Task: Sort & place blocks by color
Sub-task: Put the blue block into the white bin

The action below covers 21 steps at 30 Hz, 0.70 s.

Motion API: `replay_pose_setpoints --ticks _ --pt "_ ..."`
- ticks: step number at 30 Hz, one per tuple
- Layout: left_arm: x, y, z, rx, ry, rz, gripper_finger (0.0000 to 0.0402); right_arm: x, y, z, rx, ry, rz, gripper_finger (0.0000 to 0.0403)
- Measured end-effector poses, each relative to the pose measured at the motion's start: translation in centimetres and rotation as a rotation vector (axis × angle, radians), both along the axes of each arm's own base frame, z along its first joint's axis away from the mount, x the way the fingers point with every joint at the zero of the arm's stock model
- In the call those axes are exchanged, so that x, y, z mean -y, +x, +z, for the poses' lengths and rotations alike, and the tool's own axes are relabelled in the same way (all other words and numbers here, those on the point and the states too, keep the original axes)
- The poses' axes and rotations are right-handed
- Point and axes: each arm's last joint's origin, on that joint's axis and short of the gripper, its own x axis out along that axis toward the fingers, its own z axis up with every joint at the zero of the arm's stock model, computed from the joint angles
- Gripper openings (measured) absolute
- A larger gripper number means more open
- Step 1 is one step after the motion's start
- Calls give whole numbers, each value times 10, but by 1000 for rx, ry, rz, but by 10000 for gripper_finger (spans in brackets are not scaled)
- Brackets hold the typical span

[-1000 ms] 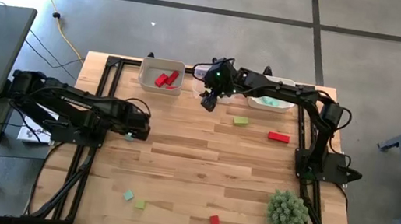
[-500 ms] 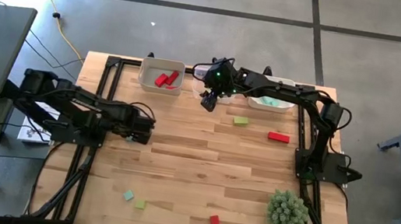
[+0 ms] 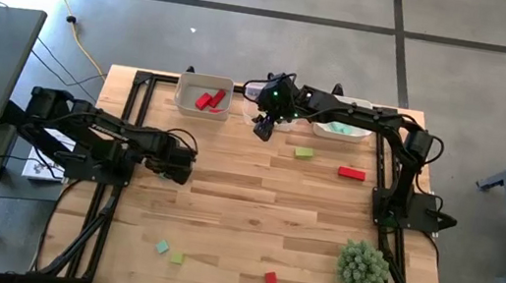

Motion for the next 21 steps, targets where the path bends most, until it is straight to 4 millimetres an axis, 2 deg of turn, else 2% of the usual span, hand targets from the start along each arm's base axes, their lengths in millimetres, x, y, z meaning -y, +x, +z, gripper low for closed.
replay_pose_setpoints --ticks 8,13,21 --pt "0 -1 1 13 -3 -31 112 0 0 0 0 0 0 197" --pt "1 -1 6 82 -25 -68 108 0 0 0 -2 -7 10 197" --pt "0 5 24 307 -89 -116 108 -6 2 2 62 69 236 197"
